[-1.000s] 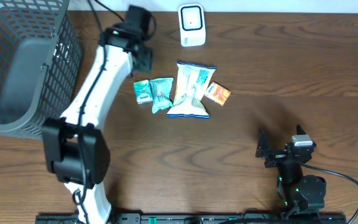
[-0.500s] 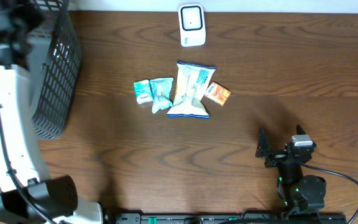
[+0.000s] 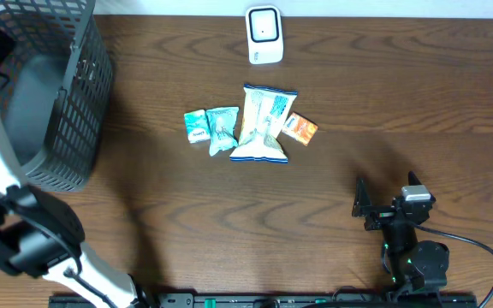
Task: Scan the item barcode
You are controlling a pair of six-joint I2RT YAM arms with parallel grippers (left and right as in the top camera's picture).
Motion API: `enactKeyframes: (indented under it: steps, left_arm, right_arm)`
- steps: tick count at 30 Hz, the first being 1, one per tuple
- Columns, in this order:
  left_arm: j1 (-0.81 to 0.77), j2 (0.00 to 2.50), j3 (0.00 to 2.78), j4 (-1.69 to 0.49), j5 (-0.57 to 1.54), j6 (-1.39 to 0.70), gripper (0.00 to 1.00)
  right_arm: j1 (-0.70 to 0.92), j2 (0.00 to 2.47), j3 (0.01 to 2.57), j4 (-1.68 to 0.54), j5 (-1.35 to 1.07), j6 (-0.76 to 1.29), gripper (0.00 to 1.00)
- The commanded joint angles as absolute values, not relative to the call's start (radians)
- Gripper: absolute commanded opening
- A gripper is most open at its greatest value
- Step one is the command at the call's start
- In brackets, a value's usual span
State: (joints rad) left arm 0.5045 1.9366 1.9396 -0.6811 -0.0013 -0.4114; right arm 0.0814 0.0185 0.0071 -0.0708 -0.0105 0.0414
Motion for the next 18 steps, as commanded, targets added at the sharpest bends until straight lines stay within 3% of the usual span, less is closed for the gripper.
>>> enactKeyframes:
  steps: [1,9,11,18]
  left_arm:
    - [0.483,2.041,1.935,-0.665,0.114,-0.451,0.82]
    - [0.447,2.181,1.935,-0.611,0.147,-0.455,0.84]
    - [0.445,2.205,1.935,-0.611,0.147,-0.456,0.91]
    - [0.445,2.272,1.935,-0.603,0.150,-0.458,0.91]
  right_arm:
    - [0.076,0.015,0.006,-0.075,-0.010,0.051,0.99]
    - [0.076,0.015,0.006,-0.075,-0.010,0.051,0.99]
    - [0.076,0.015,0.006,-0.075,-0.010,0.052,0.99]
    - [0.076,0.015,0.006,-0.075,-0.010,0.051,0.99]
